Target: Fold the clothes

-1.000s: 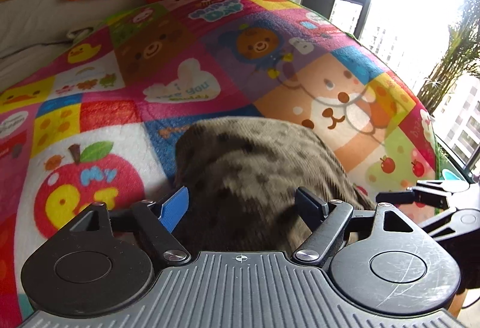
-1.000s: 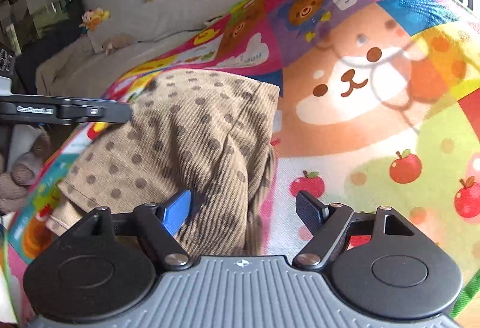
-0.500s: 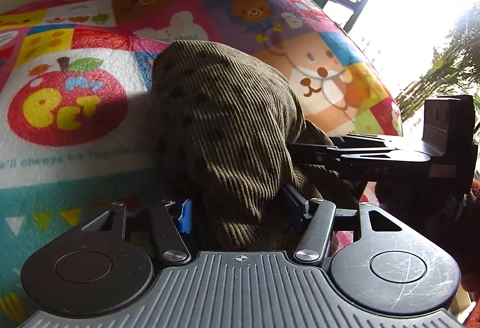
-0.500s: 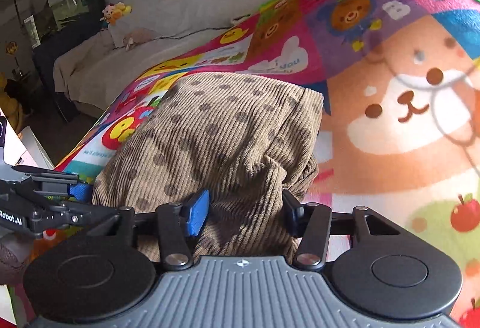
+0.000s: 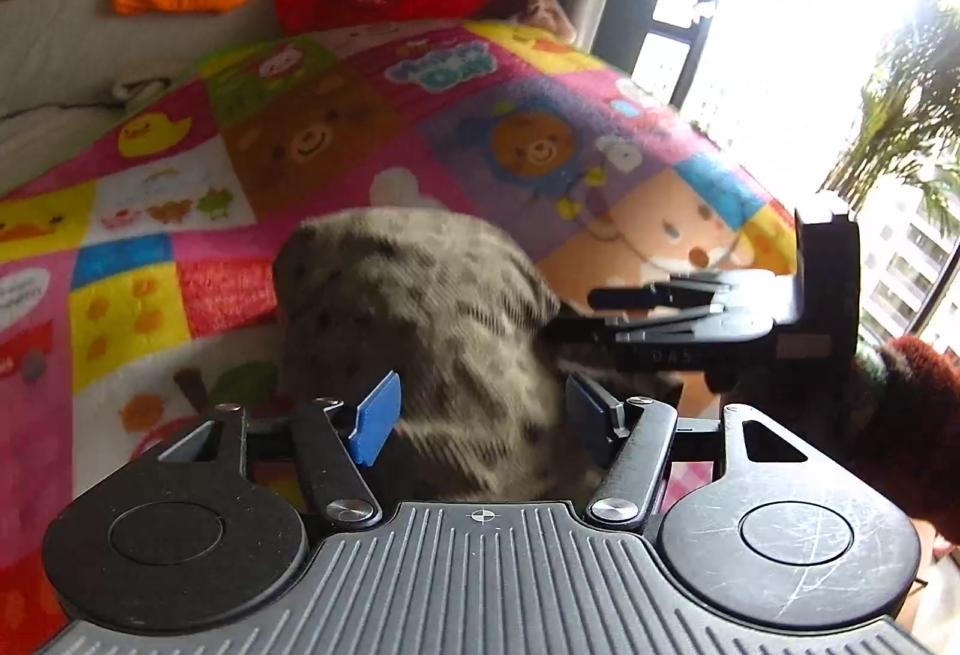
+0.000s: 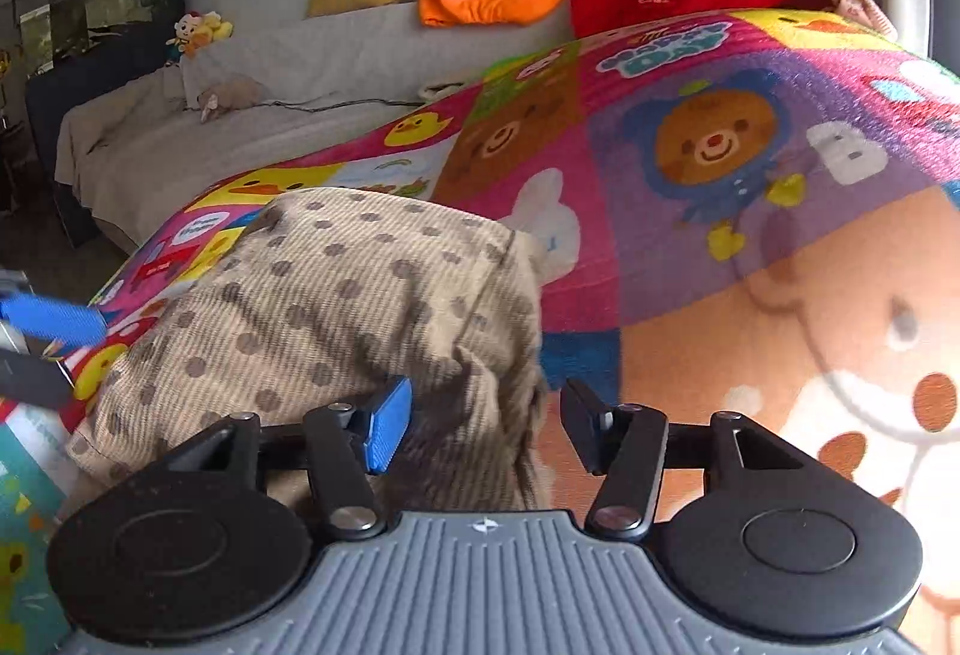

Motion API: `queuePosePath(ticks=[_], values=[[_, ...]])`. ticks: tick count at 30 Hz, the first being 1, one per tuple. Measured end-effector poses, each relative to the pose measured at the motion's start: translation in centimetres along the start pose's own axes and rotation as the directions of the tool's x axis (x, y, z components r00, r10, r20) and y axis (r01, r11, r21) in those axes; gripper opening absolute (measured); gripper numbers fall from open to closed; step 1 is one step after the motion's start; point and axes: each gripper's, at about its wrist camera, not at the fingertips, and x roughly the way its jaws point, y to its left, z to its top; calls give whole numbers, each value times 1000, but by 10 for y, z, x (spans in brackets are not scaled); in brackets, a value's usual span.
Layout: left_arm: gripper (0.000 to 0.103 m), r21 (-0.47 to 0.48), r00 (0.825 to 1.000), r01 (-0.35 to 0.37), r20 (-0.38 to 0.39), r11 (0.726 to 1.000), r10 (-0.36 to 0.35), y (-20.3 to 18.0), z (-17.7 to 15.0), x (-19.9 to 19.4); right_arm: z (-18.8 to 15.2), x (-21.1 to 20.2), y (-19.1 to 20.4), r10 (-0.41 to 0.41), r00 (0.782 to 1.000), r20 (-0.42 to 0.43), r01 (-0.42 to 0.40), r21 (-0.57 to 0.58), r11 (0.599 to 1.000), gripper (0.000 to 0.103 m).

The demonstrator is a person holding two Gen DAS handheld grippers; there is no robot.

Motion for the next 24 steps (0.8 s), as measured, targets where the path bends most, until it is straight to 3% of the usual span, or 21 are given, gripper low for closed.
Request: queuePosePath(ticks=[3, 8, 10, 13, 17, 21, 24], values=[[68, -34, 999, 28, 27, 999, -27, 8, 29, 19, -2, -17, 9, -31, 998, 49, 34, -74, 997, 57], [65, -77, 991, -75, -115, 994, 66, 29, 51, 112, 2, -30, 46, 159, 986, 51, -153, -112, 982, 66], [68, -45, 990, -64, -126, 997, 58, 32, 51, 134, -1, -26, 61, 222, 975, 11, -219, -113, 969, 66], [71, -33, 988, -78, -139, 996, 73, 27, 55, 141, -15, -8, 63, 215, 976, -46, -218, -96, 971, 67], [72, 14, 986, -84, -145, 996, 85, 24, 53, 136, -15, -18, 43, 268, 963, -15, -267, 16, 963, 68], [72, 2, 988, -79, -136, 997, 78, 25, 51, 133, -11, -30, 23, 206, 978, 40, -208, 71, 976, 68], [72, 8, 987, -87, -133, 996, 88, 23, 50, 134, -20, -15, 12, 116, 993, -36, -113, 74, 991, 68]])
